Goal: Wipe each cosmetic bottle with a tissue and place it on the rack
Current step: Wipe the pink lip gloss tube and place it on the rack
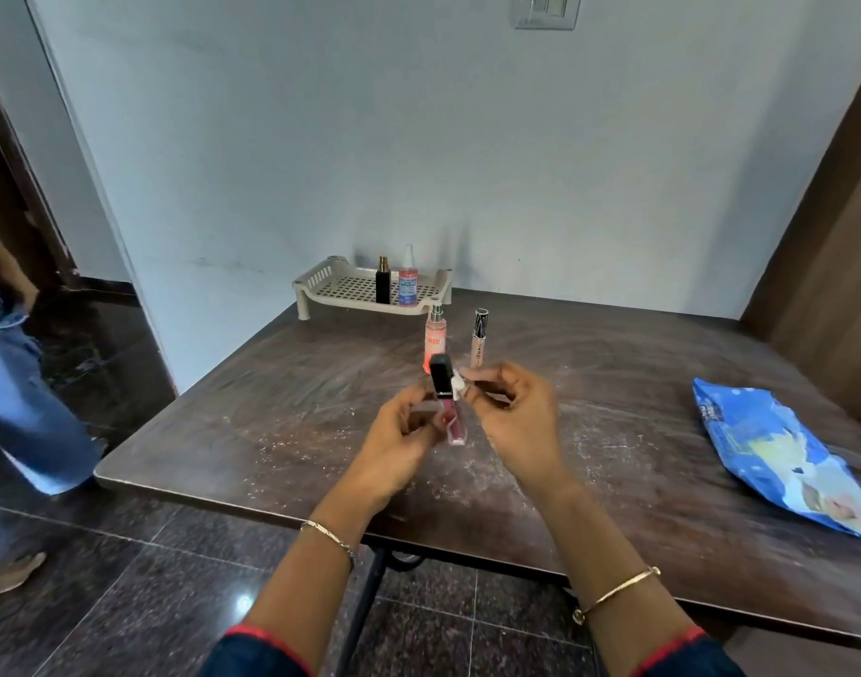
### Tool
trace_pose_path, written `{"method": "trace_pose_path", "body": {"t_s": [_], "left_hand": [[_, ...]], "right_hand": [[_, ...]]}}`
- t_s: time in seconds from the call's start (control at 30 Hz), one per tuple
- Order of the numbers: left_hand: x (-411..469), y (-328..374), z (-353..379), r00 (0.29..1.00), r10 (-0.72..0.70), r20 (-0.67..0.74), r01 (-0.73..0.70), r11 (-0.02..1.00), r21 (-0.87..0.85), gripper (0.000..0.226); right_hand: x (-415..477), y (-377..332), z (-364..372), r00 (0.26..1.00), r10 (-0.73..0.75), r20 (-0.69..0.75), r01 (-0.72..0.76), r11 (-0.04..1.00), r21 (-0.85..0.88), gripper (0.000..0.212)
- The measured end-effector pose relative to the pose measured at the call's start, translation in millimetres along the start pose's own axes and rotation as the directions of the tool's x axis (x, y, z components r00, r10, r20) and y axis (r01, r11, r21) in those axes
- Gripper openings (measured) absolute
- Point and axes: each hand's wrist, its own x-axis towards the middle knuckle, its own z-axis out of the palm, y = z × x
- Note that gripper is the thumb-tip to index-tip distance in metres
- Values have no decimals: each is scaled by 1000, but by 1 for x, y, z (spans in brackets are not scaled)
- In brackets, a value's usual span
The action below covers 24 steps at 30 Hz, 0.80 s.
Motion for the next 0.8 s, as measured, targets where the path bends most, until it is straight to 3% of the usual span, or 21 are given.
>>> {"method": "trace_pose_path", "body": {"t_s": [0.1, 0.2, 0.33, 0.43, 0.6, 0.8], "left_hand": [[-3, 6, 4, 1000, -15, -14, 12, 978, -208, 19], [-8, 3, 5, 995, -80, -51, 55, 921, -385, 16], [-11, 1, 12, 988, -138, -66, 91, 878, -469, 12], [-15, 4, 15, 991, -129, -36, 96, 870, -483, 16], [-25, 6, 23, 994, -87, 62, 105, 905, -413, 16], [-24, 9, 18, 995, -83, -63, 53, 921, -386, 17]], "right_hand": [[-11, 4, 1, 999, -37, 7, 37, 999, -34, 24], [-24, 15, -5, 994, -110, 19, 111, 968, -224, 27], [-31, 15, -8, 968, -245, 49, 244, 885, -396, 21], [-28, 6, -4, 953, -296, 59, 295, 876, -380, 22], [-7, -11, 7, 966, -258, 13, 250, 918, -309, 21], [-17, -1, 12, 938, -316, 143, 347, 842, -413, 20]]}}
